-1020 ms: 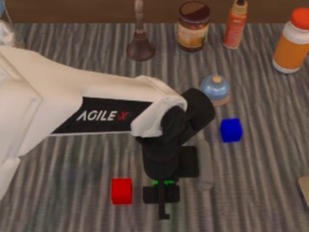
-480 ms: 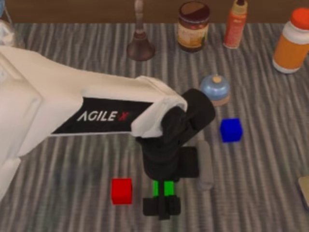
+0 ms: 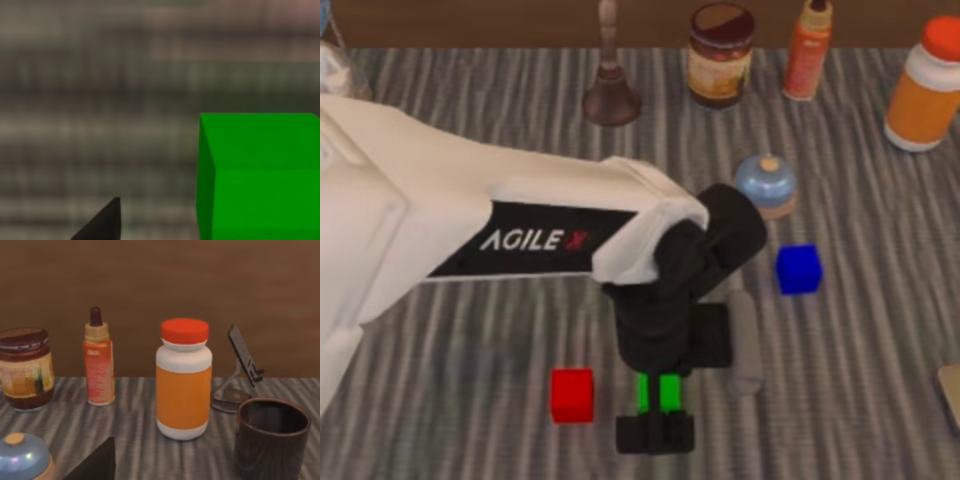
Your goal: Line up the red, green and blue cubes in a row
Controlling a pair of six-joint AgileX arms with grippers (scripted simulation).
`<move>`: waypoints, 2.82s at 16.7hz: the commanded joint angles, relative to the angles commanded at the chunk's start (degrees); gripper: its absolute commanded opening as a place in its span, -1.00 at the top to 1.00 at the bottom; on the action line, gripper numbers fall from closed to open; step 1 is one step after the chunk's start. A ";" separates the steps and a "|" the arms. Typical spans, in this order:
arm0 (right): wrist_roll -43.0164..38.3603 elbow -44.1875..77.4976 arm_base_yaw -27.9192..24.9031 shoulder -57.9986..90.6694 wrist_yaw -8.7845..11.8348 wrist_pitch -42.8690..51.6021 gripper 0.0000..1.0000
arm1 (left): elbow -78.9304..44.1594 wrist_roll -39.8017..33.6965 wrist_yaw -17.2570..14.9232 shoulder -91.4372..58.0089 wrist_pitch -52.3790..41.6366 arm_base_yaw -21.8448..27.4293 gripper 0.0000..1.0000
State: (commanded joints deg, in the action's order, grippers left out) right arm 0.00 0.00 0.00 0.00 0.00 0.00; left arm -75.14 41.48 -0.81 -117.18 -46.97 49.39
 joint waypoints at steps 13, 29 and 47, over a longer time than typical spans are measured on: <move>0.00 0.00 0.00 0.00 0.00 0.00 -1.00 | -8.30 -0.04 0.03 5.53 -14.04 -0.89 -1.00; -10.26 57.08 -13.51 72.57 -0.25 38.02 -1.00 | 42.26 -22.42 1.54 69.51 18.32 -30.77 -1.00; -17.93 100.35 -23.66 125.17 -0.17 65.18 -1.00 | 75.14 -41.48 0.81 117.18 46.97 -50.53 -1.00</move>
State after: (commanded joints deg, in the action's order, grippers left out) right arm -17.93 100.35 -23.66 125.17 -0.17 65.18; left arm 0.00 0.00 0.00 0.00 0.00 -1.15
